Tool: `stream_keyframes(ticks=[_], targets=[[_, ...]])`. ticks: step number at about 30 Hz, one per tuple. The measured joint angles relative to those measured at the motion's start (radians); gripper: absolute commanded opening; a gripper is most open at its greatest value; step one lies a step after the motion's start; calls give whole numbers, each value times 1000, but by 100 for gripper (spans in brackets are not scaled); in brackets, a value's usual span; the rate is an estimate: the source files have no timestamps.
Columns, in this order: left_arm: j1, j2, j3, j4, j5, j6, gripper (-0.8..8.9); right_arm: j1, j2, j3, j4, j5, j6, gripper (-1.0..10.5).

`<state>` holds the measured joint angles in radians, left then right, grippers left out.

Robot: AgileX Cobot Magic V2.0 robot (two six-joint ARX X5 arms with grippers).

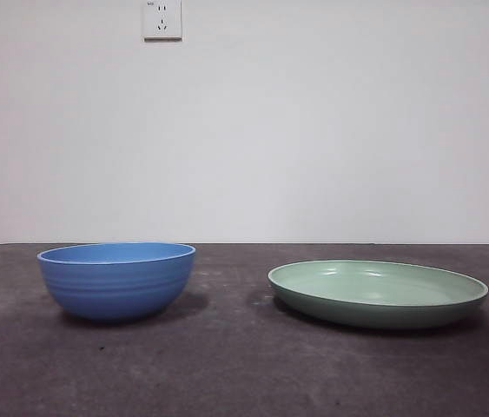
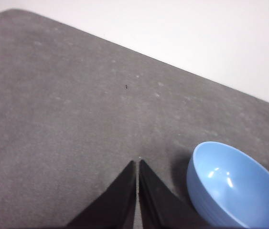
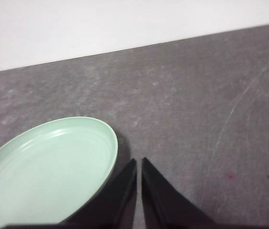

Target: Pick up the blue bowl, put it on the green plate, put it on desk

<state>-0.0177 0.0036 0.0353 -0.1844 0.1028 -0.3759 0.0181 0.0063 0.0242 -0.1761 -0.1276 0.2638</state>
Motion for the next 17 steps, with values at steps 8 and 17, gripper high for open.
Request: stream_keyframes(ticks=[8, 17], targets=[[0, 45, 152, -122, 26, -56, 9, 0, 25, 152, -66, 0, 52, 11], [0, 261, 387, -273, 148, -13, 10, 0, 209, 425, -274, -45, 39, 11]])
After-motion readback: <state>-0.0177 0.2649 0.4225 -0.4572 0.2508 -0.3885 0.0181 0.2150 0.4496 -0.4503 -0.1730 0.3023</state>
